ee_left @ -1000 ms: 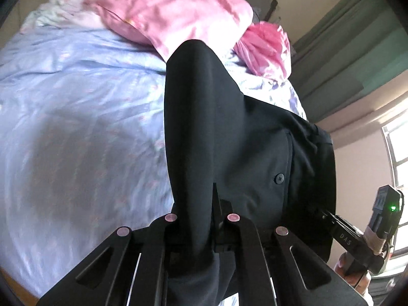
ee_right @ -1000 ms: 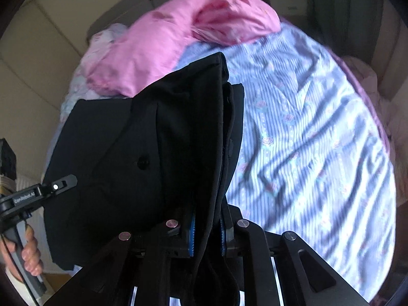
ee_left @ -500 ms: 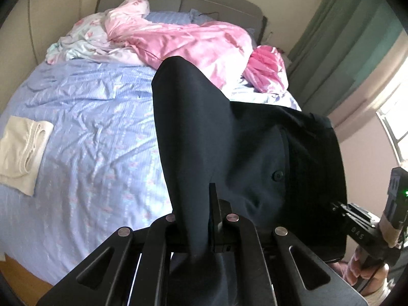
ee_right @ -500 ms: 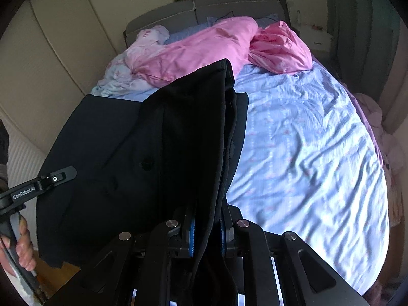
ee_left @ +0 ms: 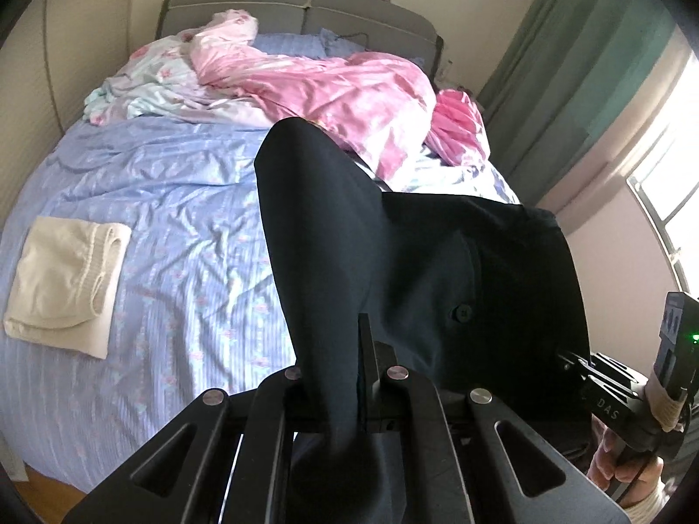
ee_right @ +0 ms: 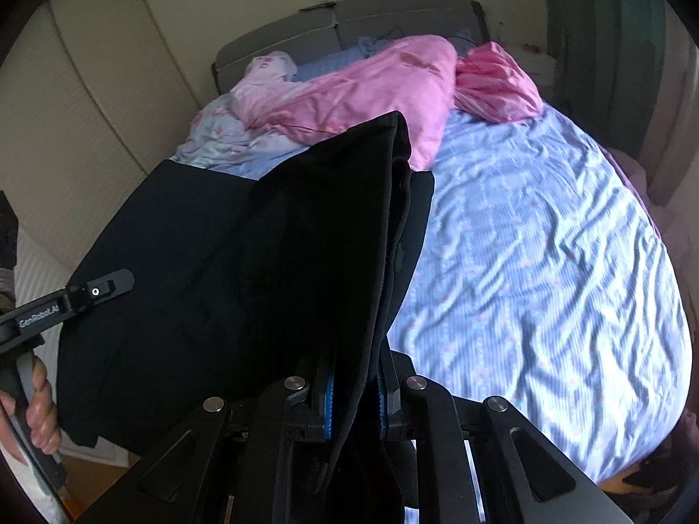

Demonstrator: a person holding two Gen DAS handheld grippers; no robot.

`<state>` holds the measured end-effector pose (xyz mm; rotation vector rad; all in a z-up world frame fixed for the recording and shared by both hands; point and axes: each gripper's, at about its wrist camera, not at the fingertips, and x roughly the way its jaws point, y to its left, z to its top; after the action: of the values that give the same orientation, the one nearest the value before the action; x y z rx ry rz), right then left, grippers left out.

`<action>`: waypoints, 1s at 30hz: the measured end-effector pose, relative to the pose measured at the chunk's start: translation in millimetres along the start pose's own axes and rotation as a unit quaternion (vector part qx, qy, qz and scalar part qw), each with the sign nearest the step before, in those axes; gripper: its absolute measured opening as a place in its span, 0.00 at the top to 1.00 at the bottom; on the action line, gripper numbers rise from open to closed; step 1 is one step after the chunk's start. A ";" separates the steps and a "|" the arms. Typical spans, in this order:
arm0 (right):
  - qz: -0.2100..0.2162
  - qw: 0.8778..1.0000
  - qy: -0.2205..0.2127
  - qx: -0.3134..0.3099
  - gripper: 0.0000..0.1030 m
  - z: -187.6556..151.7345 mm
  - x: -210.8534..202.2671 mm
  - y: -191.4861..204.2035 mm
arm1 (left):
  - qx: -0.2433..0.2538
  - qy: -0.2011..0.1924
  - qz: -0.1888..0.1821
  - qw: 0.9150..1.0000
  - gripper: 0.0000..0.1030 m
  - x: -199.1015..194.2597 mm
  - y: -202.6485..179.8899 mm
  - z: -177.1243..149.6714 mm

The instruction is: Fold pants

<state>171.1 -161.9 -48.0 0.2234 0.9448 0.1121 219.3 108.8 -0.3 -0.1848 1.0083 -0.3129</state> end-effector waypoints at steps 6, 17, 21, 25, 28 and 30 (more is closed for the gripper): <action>0.008 0.999 -0.005 -0.034 0.86 7.2 -2.0 28.8 | -0.032 -0.016 -0.002 0.999 0.92 -13.2 30.3 -0.6; 0.018 0.998 -0.017 -0.052 0.86 18.3 21.0 116.8 | -0.047 -0.020 -0.009 0.999 0.92 -41.4 136.7 19.3; 0.016 0.999 -0.010 -0.040 0.86 16.7 41.8 169.0 | -0.040 -0.009 -0.006 0.999 0.92 -50.4 190.0 31.7; 0.021 0.999 -0.009 -0.037 0.86 10.8 63.0 222.9 | -0.026 -0.002 0.005 1.000 0.93 -60.4 251.9 45.2; 0.030 0.999 -0.005 -0.028 0.86 7.0 84.2 267.6 | -0.021 0.000 0.015 1.000 0.92 -66.8 292.9 53.8; 0.037 0.999 -0.002 -0.029 0.86 6.2 95.1 290.2 | -0.021 0.003 0.021 1.000 0.93 -69.2 317.2 59.0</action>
<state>232.3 137.3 -50.4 0.2041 0.9285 0.2066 289.9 431.0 -7.6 -0.1996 1.0235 -0.2543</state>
